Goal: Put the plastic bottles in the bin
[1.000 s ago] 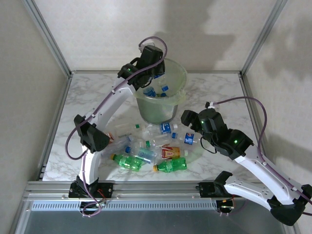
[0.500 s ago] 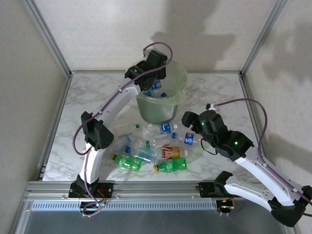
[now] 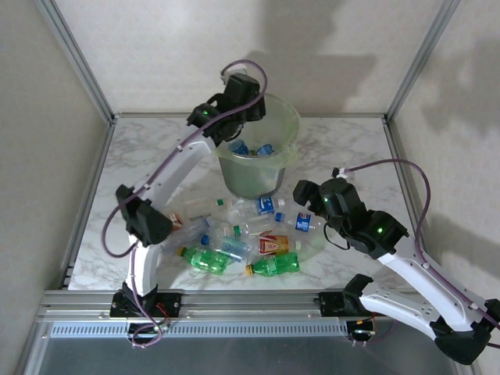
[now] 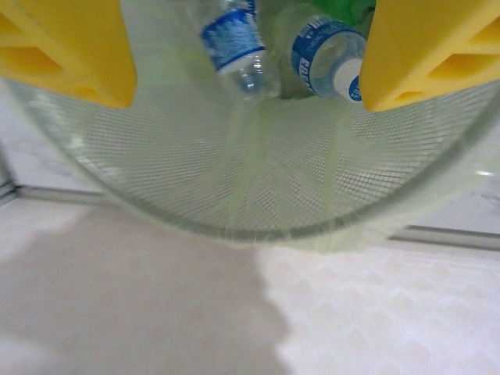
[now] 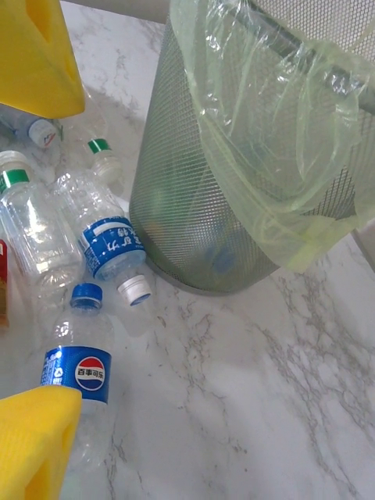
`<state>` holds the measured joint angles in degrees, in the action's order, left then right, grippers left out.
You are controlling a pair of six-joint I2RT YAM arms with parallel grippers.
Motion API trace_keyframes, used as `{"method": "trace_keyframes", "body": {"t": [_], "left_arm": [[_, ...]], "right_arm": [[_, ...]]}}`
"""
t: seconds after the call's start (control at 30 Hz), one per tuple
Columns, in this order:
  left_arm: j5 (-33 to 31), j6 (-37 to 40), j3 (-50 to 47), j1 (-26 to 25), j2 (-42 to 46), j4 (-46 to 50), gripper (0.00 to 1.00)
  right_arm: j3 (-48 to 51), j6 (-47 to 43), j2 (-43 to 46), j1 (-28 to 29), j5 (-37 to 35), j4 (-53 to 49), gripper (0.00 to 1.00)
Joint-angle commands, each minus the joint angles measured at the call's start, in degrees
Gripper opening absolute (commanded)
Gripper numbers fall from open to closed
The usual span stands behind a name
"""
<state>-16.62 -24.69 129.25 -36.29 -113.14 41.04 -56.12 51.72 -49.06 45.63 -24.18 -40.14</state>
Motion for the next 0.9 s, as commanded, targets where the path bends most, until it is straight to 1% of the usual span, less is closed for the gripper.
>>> {"method": "trace_keyframes", "body": {"t": [0.0,0.07,0.13,0.2,0.3,0.47,0.6,0.7,0.87], "left_arm": [[3.77,-1.57,-6.69,-0.28,11.93,-6.92,0.73],[6.6,-2.15,-14.33,-0.31,18.31,-11.35,0.73],[8.6,-2.73,-22.31,-0.31,25.29,-15.47,0.73],[8.21,-3.2,-28.81,-0.27,31.51,-17.59,0.73],[6.52,-4.0,-36.72,0.21,39.29,-17.73,0.73],[6.89,-5.31,-48.38,1.95,47.98,-16.51,0.74],[9.58,-8.26,-58.58,3.8,52.48,-17.83,0.74],[11.2,-10.5,-65.32,4.52,54.65,-18.7,0.73],[13.18,-13.52,-73.98,5.27,57.04,-21.67,0.72]], "right_arm": [[0.22,1.75,-0.65,0.25,-2.99,-2.51,0.9],[0.86,1.97,-1.69,-0.14,-2.7,-3.01,0.92],[1.72,2.06,-3.08,-1.28,-0.56,-3.24,0.92],[2.78,1.98,-3.81,-1.46,1.98,-2.56,0.91],[5.58,3.27,-3.05,-1.46,4.41,-2.22,0.9],[10.39,6.9,-1.42,-1.26,7.32,-3.76,0.87],[12.74,10.34,-0.82,0.14,9.1,-5.03,0.85],[13.58,15.86,-0.82,4.38,9.77,-6.18,0.83],[12.63,32.21,-1.2,18.39,6.43,-10.67,0.83]]}}
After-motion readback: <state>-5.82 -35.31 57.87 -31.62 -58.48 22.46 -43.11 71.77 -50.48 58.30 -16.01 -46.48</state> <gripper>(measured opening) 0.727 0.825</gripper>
